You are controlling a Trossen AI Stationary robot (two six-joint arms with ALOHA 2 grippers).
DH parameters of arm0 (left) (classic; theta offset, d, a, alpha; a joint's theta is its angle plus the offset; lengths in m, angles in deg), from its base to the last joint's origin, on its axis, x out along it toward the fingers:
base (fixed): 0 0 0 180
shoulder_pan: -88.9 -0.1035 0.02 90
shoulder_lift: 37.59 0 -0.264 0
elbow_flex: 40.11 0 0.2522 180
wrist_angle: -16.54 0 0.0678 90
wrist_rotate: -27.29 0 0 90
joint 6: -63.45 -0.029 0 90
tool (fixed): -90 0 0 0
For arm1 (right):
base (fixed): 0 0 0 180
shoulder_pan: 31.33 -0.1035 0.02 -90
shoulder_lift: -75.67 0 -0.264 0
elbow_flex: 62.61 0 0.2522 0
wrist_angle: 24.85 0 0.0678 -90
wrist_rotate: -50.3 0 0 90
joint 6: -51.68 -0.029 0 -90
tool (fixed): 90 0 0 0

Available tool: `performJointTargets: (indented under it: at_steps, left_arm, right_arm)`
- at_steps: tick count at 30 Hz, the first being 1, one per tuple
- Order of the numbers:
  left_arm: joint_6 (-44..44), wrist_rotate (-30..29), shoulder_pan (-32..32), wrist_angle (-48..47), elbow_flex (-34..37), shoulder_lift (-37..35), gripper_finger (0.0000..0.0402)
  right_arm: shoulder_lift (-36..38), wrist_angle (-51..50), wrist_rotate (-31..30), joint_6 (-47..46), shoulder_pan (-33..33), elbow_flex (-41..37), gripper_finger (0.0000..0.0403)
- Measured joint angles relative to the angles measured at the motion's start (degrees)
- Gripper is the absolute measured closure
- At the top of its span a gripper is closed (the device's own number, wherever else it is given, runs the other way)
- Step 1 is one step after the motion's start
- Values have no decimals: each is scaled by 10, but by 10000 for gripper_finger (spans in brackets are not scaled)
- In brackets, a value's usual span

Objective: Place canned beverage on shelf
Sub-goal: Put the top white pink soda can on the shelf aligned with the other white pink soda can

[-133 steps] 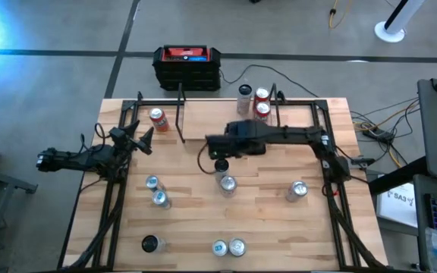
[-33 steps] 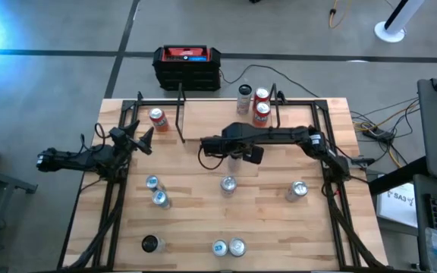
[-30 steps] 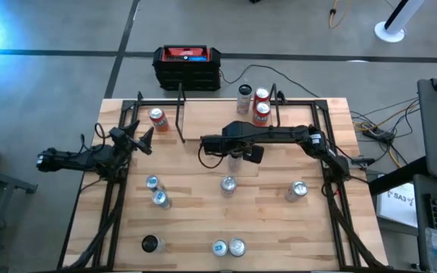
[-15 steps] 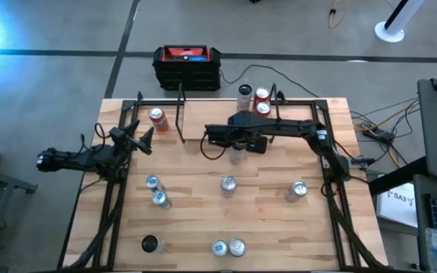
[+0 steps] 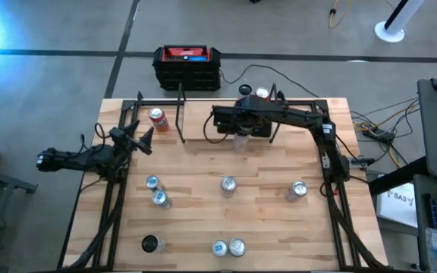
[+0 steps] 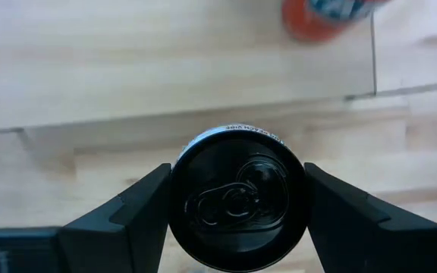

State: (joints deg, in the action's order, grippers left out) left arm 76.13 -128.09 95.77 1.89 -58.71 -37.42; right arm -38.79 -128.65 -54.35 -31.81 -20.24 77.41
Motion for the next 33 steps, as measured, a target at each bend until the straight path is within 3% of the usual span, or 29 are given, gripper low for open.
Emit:
performJointTargets:
  at_steps: [8,33]
  left_arm:
    - [0,0,0,0,0,0,33]
    - [0,0,0,0,0,0,33]
  right_arm:
    - [5,0,-9,47,32,0,164]
    - [-7,49,-34,70,100,0,158]
